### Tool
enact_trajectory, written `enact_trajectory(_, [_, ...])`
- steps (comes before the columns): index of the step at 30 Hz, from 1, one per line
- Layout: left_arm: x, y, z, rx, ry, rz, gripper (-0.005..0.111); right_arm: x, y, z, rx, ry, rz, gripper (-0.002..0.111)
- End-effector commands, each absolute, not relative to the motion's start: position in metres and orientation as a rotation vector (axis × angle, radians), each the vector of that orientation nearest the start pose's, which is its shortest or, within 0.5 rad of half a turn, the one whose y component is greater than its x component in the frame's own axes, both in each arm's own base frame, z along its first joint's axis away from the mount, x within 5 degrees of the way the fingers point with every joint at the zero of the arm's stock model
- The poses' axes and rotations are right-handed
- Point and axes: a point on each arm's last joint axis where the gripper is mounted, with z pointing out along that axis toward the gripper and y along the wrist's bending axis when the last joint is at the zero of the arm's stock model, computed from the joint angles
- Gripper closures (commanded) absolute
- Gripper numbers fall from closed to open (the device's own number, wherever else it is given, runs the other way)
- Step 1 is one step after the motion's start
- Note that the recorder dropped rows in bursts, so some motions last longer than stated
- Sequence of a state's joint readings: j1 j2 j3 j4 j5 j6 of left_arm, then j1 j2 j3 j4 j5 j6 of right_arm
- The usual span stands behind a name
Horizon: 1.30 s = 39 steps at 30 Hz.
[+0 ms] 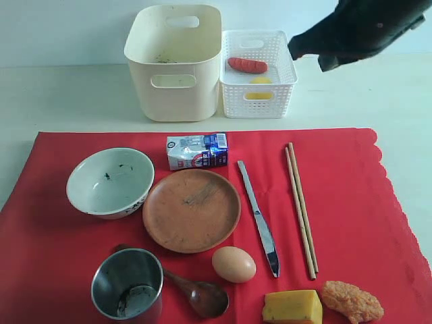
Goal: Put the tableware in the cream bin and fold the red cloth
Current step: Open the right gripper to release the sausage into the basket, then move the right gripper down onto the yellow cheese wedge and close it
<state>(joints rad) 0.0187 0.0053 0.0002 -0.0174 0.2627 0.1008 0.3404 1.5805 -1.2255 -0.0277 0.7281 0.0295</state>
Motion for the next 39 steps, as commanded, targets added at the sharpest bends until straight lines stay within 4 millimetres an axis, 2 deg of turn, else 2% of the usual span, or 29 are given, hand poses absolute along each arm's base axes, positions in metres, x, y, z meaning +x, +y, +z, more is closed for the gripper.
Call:
enact_trajectory(1, [0.055,0.001,0.189,0.052,1.745,0.065,0.104,0.287,0.104,0.284,-0.399,2.519,0.190,0.108])
enact_trajectory(6, [0.055,0.001,0.189,0.052,1.745,0.065,0.104,0.249,0.102,0.272,-0.455,2.548,0.333,0.108])
enact_trajectory(10, [0.055,0.001,0.189,0.052,1.745,0.065,0.104,0.223,0.106,0.259,-0.586,2.606,0.487,0.108])
enact_trajectory(11, [0.055,0.001,0.189,0.052,1.745,0.065,0.104,0.214,0.108,0.251,-0.637,2.633,0.550,0.108])
enact_trajectory(18, [0.055,0.001,0.189,0.052,1.745,0.065,0.104,0.192,0.106,0.222,-0.718,2.722,0.640,0.108])
enact_trajectory(22, [0.055,0.001,0.189,0.052,1.745,0.065,0.104,0.187,0.110,0.220,-0.770,2.709,0.693,0.108])
enact_trajectory(26, [0.055,0.001,0.189,0.052,1.745,0.065,0.104,0.171,0.134,0.219,-0.971,2.671,0.704,0.108])
enact_trajectory(28, [0.055,0.001,0.189,0.052,1.745,0.065,0.104,0.165,0.140,0.218,-1.046,2.672,0.662,0.108])
enact_trajectory(33, [0.055,0.001,0.189,0.052,1.745,0.065,0.104,0.148,0.151,0.212,-1.161,2.714,0.475,0.091])
enact_trajectory(39, [0.055,0.001,0.189,0.052,1.745,0.065,0.104,0.135,0.170,0.208,-1.275,2.660,0.476,0.058])
